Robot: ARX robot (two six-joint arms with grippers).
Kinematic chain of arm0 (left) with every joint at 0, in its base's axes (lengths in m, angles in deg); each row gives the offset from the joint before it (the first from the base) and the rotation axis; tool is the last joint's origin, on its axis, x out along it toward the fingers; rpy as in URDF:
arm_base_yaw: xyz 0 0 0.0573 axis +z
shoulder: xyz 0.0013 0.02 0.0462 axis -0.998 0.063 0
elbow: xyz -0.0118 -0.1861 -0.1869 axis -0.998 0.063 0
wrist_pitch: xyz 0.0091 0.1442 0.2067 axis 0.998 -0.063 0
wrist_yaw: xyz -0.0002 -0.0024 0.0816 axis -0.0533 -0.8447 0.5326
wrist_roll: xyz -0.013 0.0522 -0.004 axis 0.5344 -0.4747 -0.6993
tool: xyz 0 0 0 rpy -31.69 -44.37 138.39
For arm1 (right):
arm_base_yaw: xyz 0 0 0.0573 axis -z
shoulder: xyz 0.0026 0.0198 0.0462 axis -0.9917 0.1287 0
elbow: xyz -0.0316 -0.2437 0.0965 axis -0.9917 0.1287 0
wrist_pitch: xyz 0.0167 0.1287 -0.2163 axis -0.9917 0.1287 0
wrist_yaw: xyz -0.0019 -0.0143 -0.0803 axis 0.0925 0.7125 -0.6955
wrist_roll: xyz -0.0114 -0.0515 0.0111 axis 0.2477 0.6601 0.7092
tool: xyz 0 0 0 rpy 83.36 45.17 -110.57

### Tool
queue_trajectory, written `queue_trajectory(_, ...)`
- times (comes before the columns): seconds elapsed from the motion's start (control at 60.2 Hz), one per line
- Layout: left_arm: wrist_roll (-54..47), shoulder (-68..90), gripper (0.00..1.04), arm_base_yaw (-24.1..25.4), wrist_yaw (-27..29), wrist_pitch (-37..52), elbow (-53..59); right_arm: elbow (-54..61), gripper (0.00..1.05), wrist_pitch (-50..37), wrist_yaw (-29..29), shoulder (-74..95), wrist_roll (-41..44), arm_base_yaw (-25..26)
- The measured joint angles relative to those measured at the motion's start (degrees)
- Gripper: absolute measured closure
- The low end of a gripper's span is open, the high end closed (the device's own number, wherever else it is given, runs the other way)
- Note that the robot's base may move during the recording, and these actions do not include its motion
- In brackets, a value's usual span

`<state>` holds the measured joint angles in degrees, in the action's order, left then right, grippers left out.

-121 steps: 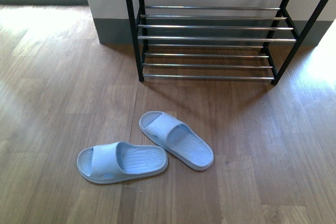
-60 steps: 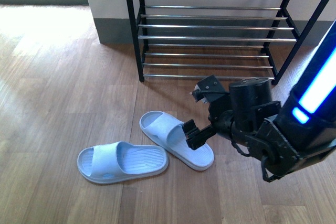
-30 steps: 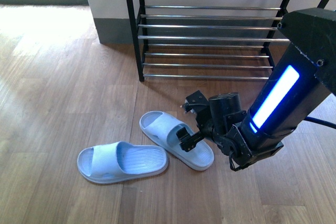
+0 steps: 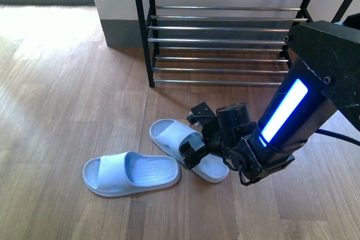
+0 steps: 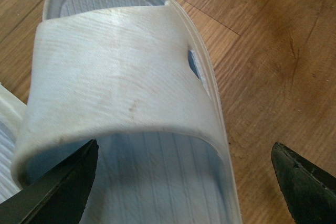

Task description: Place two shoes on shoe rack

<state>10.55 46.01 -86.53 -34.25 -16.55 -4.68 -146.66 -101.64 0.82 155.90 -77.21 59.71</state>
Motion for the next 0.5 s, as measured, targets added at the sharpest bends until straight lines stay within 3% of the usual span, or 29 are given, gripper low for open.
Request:
queue_trajectory(0.116, 0.0, 0.0, 0.09, 0.0, 0.0, 0.0, 0.0, -3.2, 0.23, 1.0, -1.6, 1.3, -0.7, -0.2)
queue_trajectory(0.183, 0.0, 0.0, 0.09, 0.0, 0.0, 0.0, 0.0, -5.7, 0.37, 1.9, -2.8, 2.4, -1.6, -0.2)
queue_trajectory(0.332, 0.0, 0.0, 0.09, 0.0, 0.0, 0.0, 0.0, -7.0, 0.72, 2.3, -3.0, 3.0, -2.9, 0.1)
queue_trajectory(0.349, 0.0, 0.0, 0.09, 0.0, 0.0, 0.0, 0.0, -5.4, 0.86, 1.3, -3.4, 2.3, -3.6, 0.4)
queue_trajectory(0.415, 0.0, 0.0, 0.09, 0.0, 0.0, 0.0, 0.0, -0.4, 1.02, -1.1, -4.5, -0.2, -4.8, 1.0)
queue_trajectory(0.499, 0.0, 0.0, 0.09, 0.0, 0.0, 0.0, 0.0, 9.6, 1.03, -5.8, -8.0, -7.0, -6.8, 2.4)
